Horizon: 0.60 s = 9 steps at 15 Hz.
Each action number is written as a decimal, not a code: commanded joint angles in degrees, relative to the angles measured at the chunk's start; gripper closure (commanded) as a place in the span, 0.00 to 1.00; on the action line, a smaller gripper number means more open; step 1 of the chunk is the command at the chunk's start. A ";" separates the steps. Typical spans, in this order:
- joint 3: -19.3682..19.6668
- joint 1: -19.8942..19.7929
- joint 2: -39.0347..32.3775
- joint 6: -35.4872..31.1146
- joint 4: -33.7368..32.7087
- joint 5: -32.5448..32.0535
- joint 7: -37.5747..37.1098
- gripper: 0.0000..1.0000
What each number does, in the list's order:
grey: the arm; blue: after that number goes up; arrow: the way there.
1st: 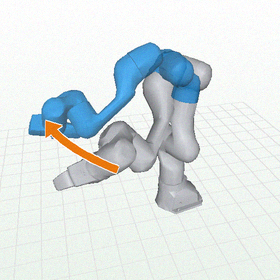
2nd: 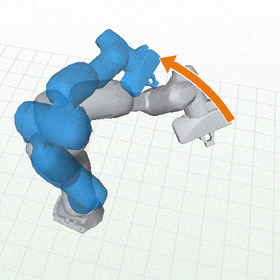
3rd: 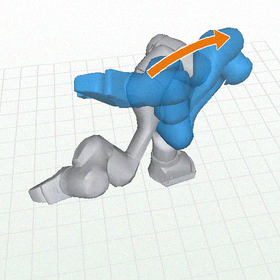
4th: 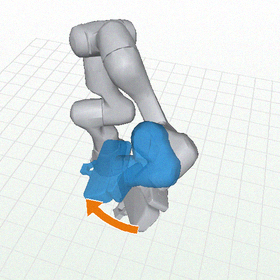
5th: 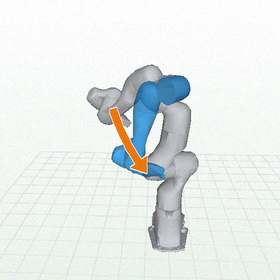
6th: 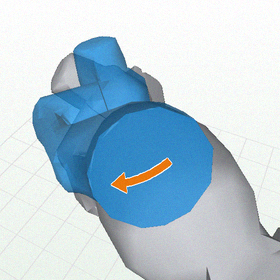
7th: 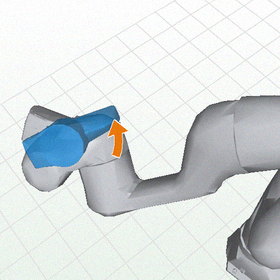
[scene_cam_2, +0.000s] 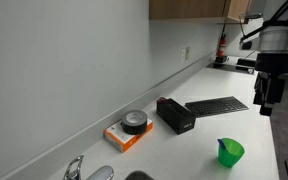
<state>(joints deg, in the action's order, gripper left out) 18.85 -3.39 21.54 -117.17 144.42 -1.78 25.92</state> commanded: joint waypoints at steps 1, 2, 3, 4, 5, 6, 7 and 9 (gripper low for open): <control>-1.46 -1.50 -0.20 0.06 -0.05 0.60 0.48 0.00; -1.46 -1.50 -0.22 0.06 -0.05 0.60 0.48 0.00; -1.46 -1.50 -0.23 0.06 -0.05 0.60 0.48 0.00; -1.46 -1.50 -0.23 0.06 -0.05 0.60 0.48 0.00; -1.46 -1.50 -0.23 0.06 -0.05 0.60 0.48 0.00; -2.15 -1.51 -0.49 -1.69 0.35 0.21 -0.85 0.00; -3.32 -1.45 -1.54 -3.89 0.81 -0.65 -2.91 0.00; -5.34 -1.16 -3.87 -8.76 2.14 -1.86 -5.71 0.00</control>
<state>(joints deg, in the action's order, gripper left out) 16.98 -3.68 20.68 -119.77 144.75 -2.11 24.16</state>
